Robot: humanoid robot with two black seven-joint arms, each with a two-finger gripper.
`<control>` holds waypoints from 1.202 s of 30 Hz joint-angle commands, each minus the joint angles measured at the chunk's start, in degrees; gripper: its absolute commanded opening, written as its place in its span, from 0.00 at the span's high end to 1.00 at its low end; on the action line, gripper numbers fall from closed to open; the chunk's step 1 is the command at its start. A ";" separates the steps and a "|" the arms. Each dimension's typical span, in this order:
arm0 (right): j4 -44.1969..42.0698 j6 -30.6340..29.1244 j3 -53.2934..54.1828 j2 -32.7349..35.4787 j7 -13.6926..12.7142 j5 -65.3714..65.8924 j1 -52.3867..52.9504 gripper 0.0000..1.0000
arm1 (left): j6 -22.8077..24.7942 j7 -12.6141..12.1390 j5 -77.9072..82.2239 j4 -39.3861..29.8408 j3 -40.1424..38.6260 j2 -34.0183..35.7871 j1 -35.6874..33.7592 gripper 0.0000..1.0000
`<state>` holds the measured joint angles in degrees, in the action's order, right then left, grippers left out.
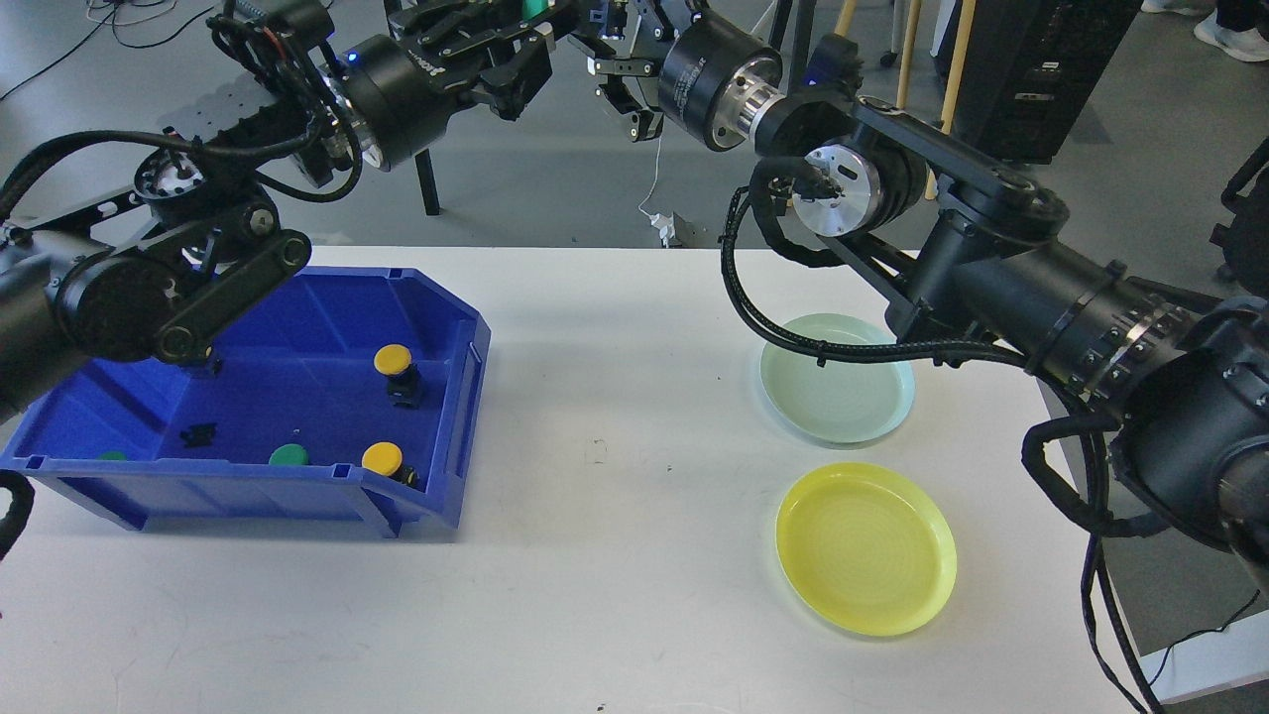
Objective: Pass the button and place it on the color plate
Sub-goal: 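Pass the green button from the left gripper to the right gripper, then carry the green button with the right gripper over the pale green plate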
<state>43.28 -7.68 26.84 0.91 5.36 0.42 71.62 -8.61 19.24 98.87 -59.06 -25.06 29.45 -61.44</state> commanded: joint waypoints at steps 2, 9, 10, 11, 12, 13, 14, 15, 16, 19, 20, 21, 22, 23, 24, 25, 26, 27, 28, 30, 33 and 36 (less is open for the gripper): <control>-0.04 -0.50 -0.21 -0.03 -1.14 0.02 -0.43 0.54 | 0.00 0.01 0.01 0.00 0.01 0.08 -0.08 0.72; -0.04 -0.58 -0.21 0.15 -1.50 0.02 -0.69 0.66 | 0.00 0.01 0.01 0.00 0.01 0.08 -0.08 0.72; -0.04 -0.58 -0.21 0.15 -1.50 0.02 -0.69 0.69 | 0.00 0.01 0.01 0.08 0.01 0.08 -0.08 0.72; -0.04 -0.67 -0.21 0.15 -1.50 0.02 -0.69 0.72 | 0.00 0.01 0.01 0.00 0.01 0.08 -0.08 0.72; -0.04 -0.76 -0.21 0.15 -1.50 0.02 -0.69 0.76 | 0.00 0.01 0.01 0.00 0.01 0.08 -0.08 0.72; -0.04 -0.76 -0.21 0.06 -1.50 0.02 -0.60 0.79 | 0.00 0.01 0.01 0.00 0.01 0.08 -0.08 0.72; -0.04 -0.76 -0.21 0.06 -1.50 0.02 -0.60 0.82 | 0.00 0.01 0.01 0.00 0.01 0.08 -0.08 0.72; -0.04 -0.76 -0.21 0.06 -1.58 0.02 -0.52 0.86 | 0.00 0.01 0.01 0.00 0.01 0.17 -0.08 0.72; -0.04 -0.76 -0.21 0.06 -1.58 0.02 -0.52 0.87 | 0.00 0.01 0.01 0.00 0.01 0.17 -0.08 0.72; -0.12 -0.76 -0.21 0.06 -1.50 0.02 -0.25 0.90 | 0.00 0.01 0.10 0.00 0.01 0.25 -0.08 0.72; -0.12 -0.76 -0.21 0.06 -1.58 0.02 -0.25 0.91 | 0.00 0.01 0.10 -0.09 0.01 0.25 -0.08 0.71; -0.12 -0.76 -0.21 0.06 -1.50 0.02 -0.17 0.91 | 0.00 0.01 0.10 -0.09 0.01 0.25 -0.08 0.69; -0.12 -0.76 -0.21 0.06 -1.50 0.02 -0.16 0.91 | 0.00 0.01 0.10 -0.09 0.01 0.34 -0.08 0.63; -0.12 -0.76 -0.21 0.06 -1.50 0.02 -0.16 0.91 | -0.17 0.01 0.01 -0.09 -0.08 0.26 -0.08 0.53; -0.12 -0.76 -0.21 0.06 -1.50 0.02 -0.16 0.91 | -0.35 0.01 0.01 -0.09 -0.16 0.17 -0.08 0.38; -0.21 -0.76 -0.21 0.06 -1.58 0.02 -0.16 0.91 | -0.35 0.01 -0.08 -0.09 -0.34 0.17 -0.08 0.20; -0.47 -0.76 -0.21 -0.03 -1.50 0.02 -0.08 0.91 | -0.44 0.01 -0.34 -0.09 -0.69 0.17 0.00 0.00; -0.65 -0.76 -0.21 -0.03 -1.50 0.02 -0.08 0.91 | -0.35 0.01 -0.78 -0.09 -0.78 0.17 -0.08 0.00; -0.74 -0.85 -0.21 -0.03 -1.50 0.02 -0.08 0.91 | -0.27 0.01 -1.13 -0.09 -0.78 0.17 -0.08 0.00; -0.83 -0.93 -0.21 -0.03 -1.50 0.02 0.01 0.90 | -0.18 0.01 -1.40 -0.18 -0.78 0.17 -0.08 0.00; -1.00 -1.02 -0.13 -0.03 -1.50 0.02 0.01 0.90 | -0.09 0.01 -1.40 -0.35 -0.78 0.25 0.01 0.00; -2.58 -1.02 0.05 -0.03 -1.58 -0.07 0.10 0.90 | -0.09 0.01 -1.49 -0.53 -0.78 0.34 0.09 0.00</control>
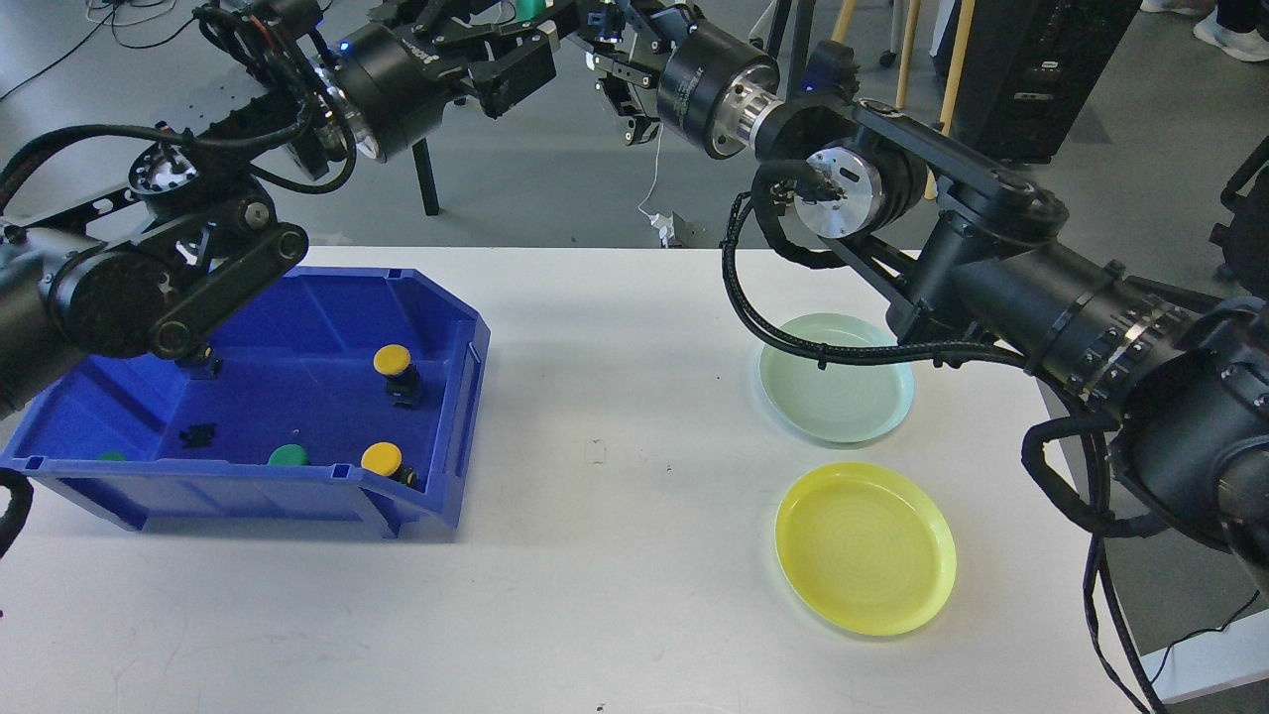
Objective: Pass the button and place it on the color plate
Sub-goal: 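Carry the green button with the right gripper over the pale green plate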
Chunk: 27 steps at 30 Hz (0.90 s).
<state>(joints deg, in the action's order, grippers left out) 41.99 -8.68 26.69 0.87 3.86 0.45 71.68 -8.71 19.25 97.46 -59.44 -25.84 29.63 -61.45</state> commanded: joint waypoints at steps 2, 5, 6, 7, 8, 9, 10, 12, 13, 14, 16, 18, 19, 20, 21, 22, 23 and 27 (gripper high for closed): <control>-1.56 -0.02 0.29 0.35 -0.08 -0.10 -0.05 0.90 | 0.01 0.09 -0.08 -0.24 0.00 0.16 0.19 0.00; -1.48 -0.02 0.55 1.23 -0.78 -0.18 -0.75 0.90 | -0.07 0.09 -0.08 -0.24 -0.08 0.34 0.19 0.00; -1.21 -0.02 0.55 2.63 -0.96 -0.18 -1.02 0.90 | -0.08 0.09 -0.08 -0.24 -0.17 0.60 0.19 0.00; -0.86 -0.02 0.29 4.38 -1.05 -0.18 -1.54 0.90 | -0.08 0.00 -0.17 -0.24 -0.35 0.86 0.19 0.00; -0.60 -0.02 0.03 6.31 -1.13 -0.18 -2.33 0.90 | -0.08 0.00 -0.17 -0.24 -0.70 1.21 0.19 0.00; -0.33 -0.19 -0.15 7.99 -1.57 -0.10 -3.82 0.90 | 0.01 0.00 -0.26 -0.24 -1.13 1.56 0.19 0.00; 0.02 -0.19 -0.24 9.48 -2.10 -0.01 -5.31 0.90 | 0.27 0.09 -0.34 -0.15 -1.49 2.09 0.19 0.00; 1.94 -0.45 -0.59 12.38 -3.06 0.17 -8.38 0.89 | 0.36 0.09 -1.39 -0.06 -2.10 3.06 0.19 0.00; 3.17 -0.63 -1.63 14.75 -3.42 0.34 -10.05 0.88 | 0.45 0.09 -2.88 0.03 -2.28 3.58 0.10 0.00; 4.23 -0.63 -3.12 16.86 -3.59 0.78 -11.29 0.88 | 0.89 0.09 -5.15 0.03 -2.37 4.02 0.01 0.00; 4.85 -0.63 -5.94 19.59 -3.68 1.74 -12.96 0.88 | 1.77 0.09 -9.46 0.03 -2.37 4.82 -0.07 0.00; 4.85 -0.72 -8.40 21.79 -3.60 2.10 -15.16 0.87 | 2.21 0.09 -12.81 0.03 -2.37 5.52 -0.07 0.00; 4.85 -0.81 -9.11 22.41 -3.60 2.10 -16.13 0.87 | 2.21 0.09 -13.61 0.03 -2.37 5.78 -0.16 0.00; 4.77 -1.07 -9.90 22.77 -3.60 2.19 -17.09 0.87 | 2.21 0.09 -13.96 0.03 -2.37 5.96 -0.16 0.00; 4.33 -1.16 -10.60 22.86 -3.60 2.36 -17.97 0.86 | 2.21 0.18 -14.05 0.03 -2.37 6.14 -0.16 0.00; 4.07 -1.16 -11.22 22.86 -3.60 2.89 -18.59 0.86 | 2.21 0.26 -14.05 0.03 -2.37 6.40 -0.16 0.00; 3.80 -1.07 -12.18 22.86 -3.60 3.67 -19.55 0.85 | 2.21 0.26 -14.05 0.03 -2.46 6.75 -0.25 0.00; 0.82 -0.98 -14.30 22.33 -3.60 5.44 -22.81 0.83 | 2.21 0.62 -14.14 -0.06 -2.46 7.02 -0.25 0.00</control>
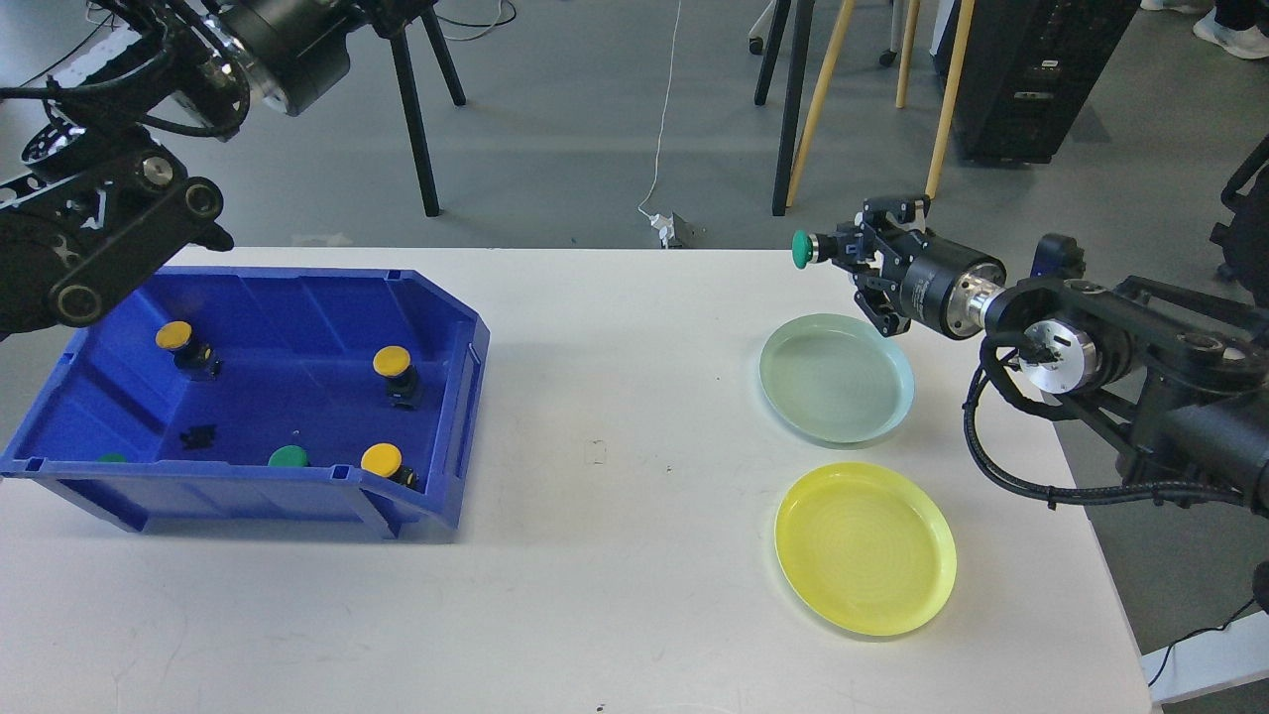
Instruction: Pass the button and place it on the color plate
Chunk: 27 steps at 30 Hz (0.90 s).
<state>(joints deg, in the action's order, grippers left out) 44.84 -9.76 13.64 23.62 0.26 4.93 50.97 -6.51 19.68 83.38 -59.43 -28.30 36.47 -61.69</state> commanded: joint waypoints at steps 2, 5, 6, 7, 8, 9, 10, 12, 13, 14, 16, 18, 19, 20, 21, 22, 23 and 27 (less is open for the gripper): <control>-4.22 0.09 -1.68 -0.94 0.01 1.31 -3.15 0.80 | -0.08 0.27 -0.06 0.01 0.00 0.27 -0.01 0.00; -8.09 0.09 -1.77 -3.83 0.01 2.71 -3.86 0.71 | -0.17 0.36 -0.06 -0.07 0.00 0.36 -0.01 0.00; -9.49 0.09 -1.77 -4.80 0.01 3.33 -4.21 0.67 | -0.17 0.36 -0.14 -0.16 0.00 0.45 -0.01 0.00; -10.73 0.09 -1.69 -5.50 0.10 3.77 -4.30 0.63 | -0.17 0.36 -0.14 -0.16 0.00 0.62 0.08 0.00; -11.52 0.09 -1.68 -6.03 0.10 3.86 -4.30 0.57 | -0.17 0.36 -0.06 -0.16 0.00 0.80 0.08 0.00; -11.96 0.09 -1.68 -6.56 0.18 3.86 -4.30 0.51 | -0.17 0.44 -0.14 -0.16 0.00 0.80 0.08 0.00; -12.06 0.09 -1.68 -6.91 0.18 3.95 -4.21 0.46 | -0.17 0.45 -0.14 -0.16 0.00 0.89 0.08 0.00; -11.97 0.09 -1.68 -7.09 0.18 4.04 -3.86 0.34 | -0.09 0.44 -0.14 -0.16 0.09 1.06 0.08 0.00; -11.88 0.09 -1.68 -7.09 0.10 4.12 -3.77 0.29 | -0.08 0.45 -0.14 -0.16 0.09 1.15 0.08 0.00; -11.88 0.36 -1.68 -7.35 0.01 4.13 -3.68 0.25 | -0.08 0.45 -0.14 -0.25 0.09 1.24 0.08 0.00; -11.80 0.53 -1.68 -7.79 0.01 4.13 -3.60 0.21 | 0.00 0.45 -0.14 -0.25 0.09 1.41 0.17 0.00; -11.36 0.71 -1.68 -7.80 0.01 4.13 -3.33 0.16 | 0.18 0.45 -0.23 -0.25 0.18 2.11 0.25 0.00; -11.27 0.71 -1.68 -7.71 0.01 4.13 -3.16 0.13 | 0.18 0.36 -0.23 -0.34 0.35 2.46 0.34 0.00; -11.27 0.71 -1.68 -7.71 0.10 4.13 -2.89 0.11 | 0.27 0.36 -0.23 -0.34 0.44 2.82 0.52 0.00; -11.18 0.71 -1.68 -7.71 0.10 4.04 -2.63 0.09 | 0.44 0.44 -0.23 -0.42 0.61 3.08 0.60 0.00; -10.92 0.62 -1.60 -7.27 0.10 4.04 -2.37 0.07 | 1.05 0.45 -0.23 -0.60 0.70 3.34 0.69 0.00; -10.91 0.62 -1.07 -7.09 0.18 3.95 -2.36 0.06 | 2.10 0.45 -0.32 -1.04 0.79 3.61 0.87 0.00; -10.74 0.18 1.20 -4.82 0.54 3.77 -0.88 0.04 | 7.63 0.36 -0.23 -2.62 1.06 6.50 2.97 0.00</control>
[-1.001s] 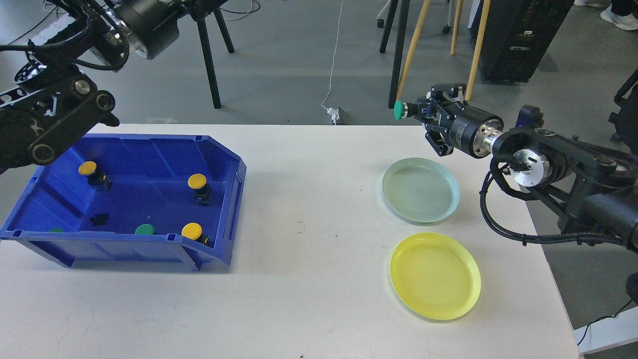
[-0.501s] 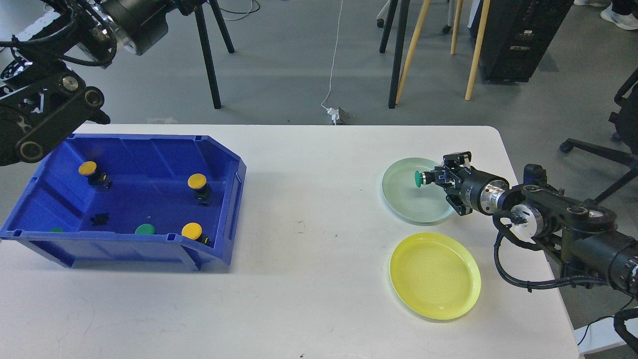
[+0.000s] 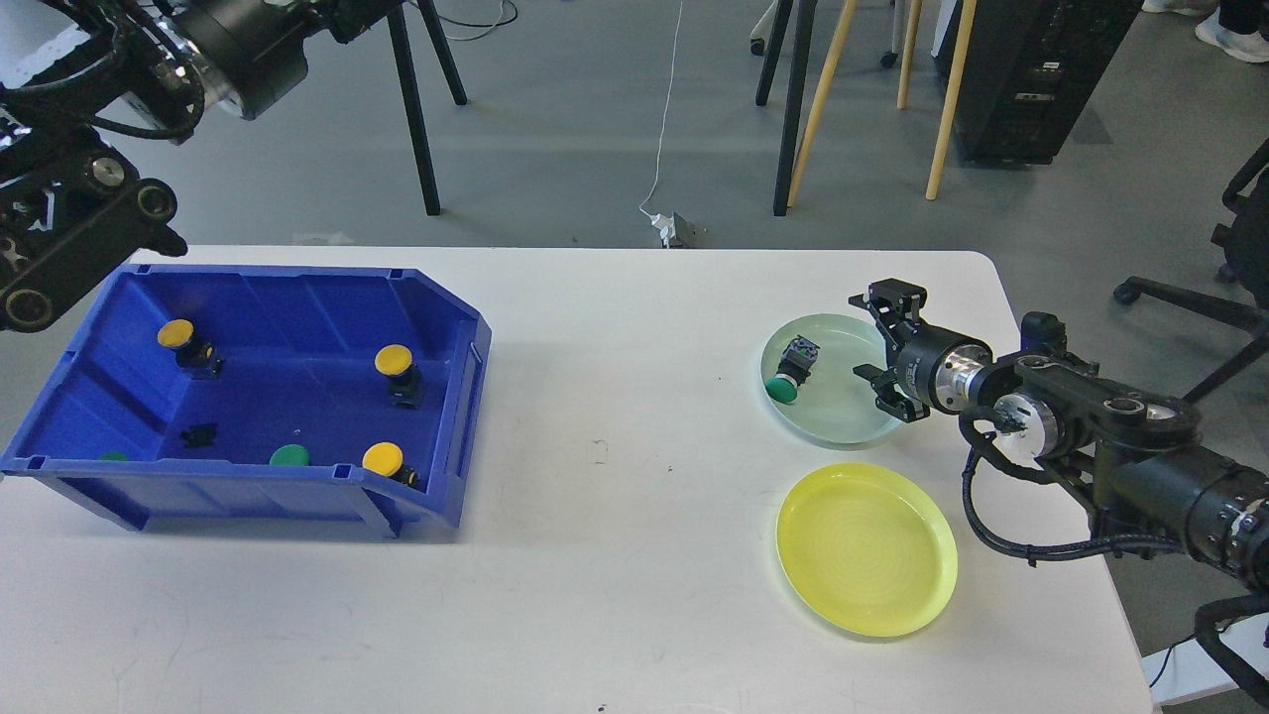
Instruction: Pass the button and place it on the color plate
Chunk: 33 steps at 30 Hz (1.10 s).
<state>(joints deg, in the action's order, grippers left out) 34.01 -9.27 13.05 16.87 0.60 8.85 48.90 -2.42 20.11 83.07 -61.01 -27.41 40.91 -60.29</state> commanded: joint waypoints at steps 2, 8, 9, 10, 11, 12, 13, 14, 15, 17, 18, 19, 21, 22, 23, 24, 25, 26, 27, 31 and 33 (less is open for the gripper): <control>0.17 -0.49 3.46 4.04 0.19 -0.06 2.08 0.03 | 6.27 -0.16 0.77 -2.09 1.04 4.60 3.15 0.00; 0.09 -0.75 6.46 6.07 0.19 -0.06 4.36 0.02 | 12.17 0.37 2.61 -4.99 10.08 16.54 3.78 0.00; 0.09 -0.75 6.55 6.33 0.19 -0.06 4.80 0.02 | 13.13 1.33 3.23 -5.87 12.45 18.91 3.78 0.00; 0.00 -0.75 6.55 6.42 0.19 -0.06 5.33 0.02 | 13.84 2.38 3.76 -6.40 14.21 20.42 3.78 0.00; 0.00 -0.67 6.63 6.42 0.11 -0.06 5.94 0.02 | 14.46 3.70 4.46 -6.66 16.14 21.82 3.86 0.00; 0.00 -0.66 6.63 6.42 0.19 -0.06 6.21 0.02 | 14.72 4.40 5.16 -6.67 17.64 22.71 3.95 0.00; 0.00 -0.58 6.63 6.42 0.19 -0.06 6.30 0.02 | 14.81 5.02 5.95 -6.67 19.22 23.24 4.04 0.00; 0.00 -0.49 6.63 6.42 0.19 -0.06 6.47 0.02 | 14.81 5.29 6.48 -6.58 20.46 23.33 4.04 0.00; 0.00 -0.40 6.63 6.42 0.19 -0.06 6.91 0.02 | 14.81 5.29 7.27 -6.41 21.86 23.42 4.13 0.00; -0.18 -0.40 6.63 6.51 0.19 -0.06 7.26 0.02 | 14.55 5.12 8.68 -6.23 24.24 23.25 4.48 0.00; -0.26 -0.40 6.63 6.60 0.11 -0.06 7.26 0.02 | 14.38 4.77 9.55 -6.14 25.12 22.90 4.74 0.00; -0.35 -0.40 6.63 6.77 0.19 -0.06 7.26 0.02 | 14.29 4.42 10.26 -5.97 25.48 22.37 4.83 0.00; -0.44 -0.49 6.55 7.48 0.11 -0.06 7.26 0.02 | 14.29 2.84 10.88 -5.79 25.48 20.36 5.53 0.00; -0.35 -0.49 6.55 7.83 0.11 -0.06 7.26 0.02 | 14.29 1.87 10.79 -5.44 25.39 18.60 6.05 0.00; -0.35 -0.49 6.46 8.18 0.02 -0.06 7.26 0.02 | 14.29 1.08 10.88 -4.48 25.39 16.24 6.67 0.00; -0.35 -0.49 6.46 8.44 -0.07 -0.06 7.26 0.02 | 14.29 0.72 10.88 -3.08 25.48 14.39 7.02 0.00; -0.35 -0.49 6.37 8.71 -0.07 -0.06 7.26 0.02 | 14.29 0.46 10.79 -1.41 25.48 12.28 7.29 0.00; -0.35 -0.49 6.37 8.80 -0.16 -0.06 7.26 0.02 | 14.29 0.28 10.79 0.35 25.48 10.61 7.38 0.00; -0.27 -0.49 6.28 8.97 -0.16 -0.06 7.26 0.02 | 14.29 0.11 10.79 2.28 25.48 8.59 7.38 0.00; -0.09 -0.49 6.20 9.32 -0.25 -0.06 7.18 0.02 | 14.11 0.02 10.88 8.70 25.48 2.95 7.47 0.00; -0.09 -0.40 6.02 9.59 -0.33 0.02 7.09 0.02 | 14.02 0.02 10.97 10.64 25.57 1.72 8.16 0.00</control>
<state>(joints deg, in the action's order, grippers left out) 33.89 -9.76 19.23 26.13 0.36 8.79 56.15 11.72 20.13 93.92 -53.40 -1.92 44.90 -52.82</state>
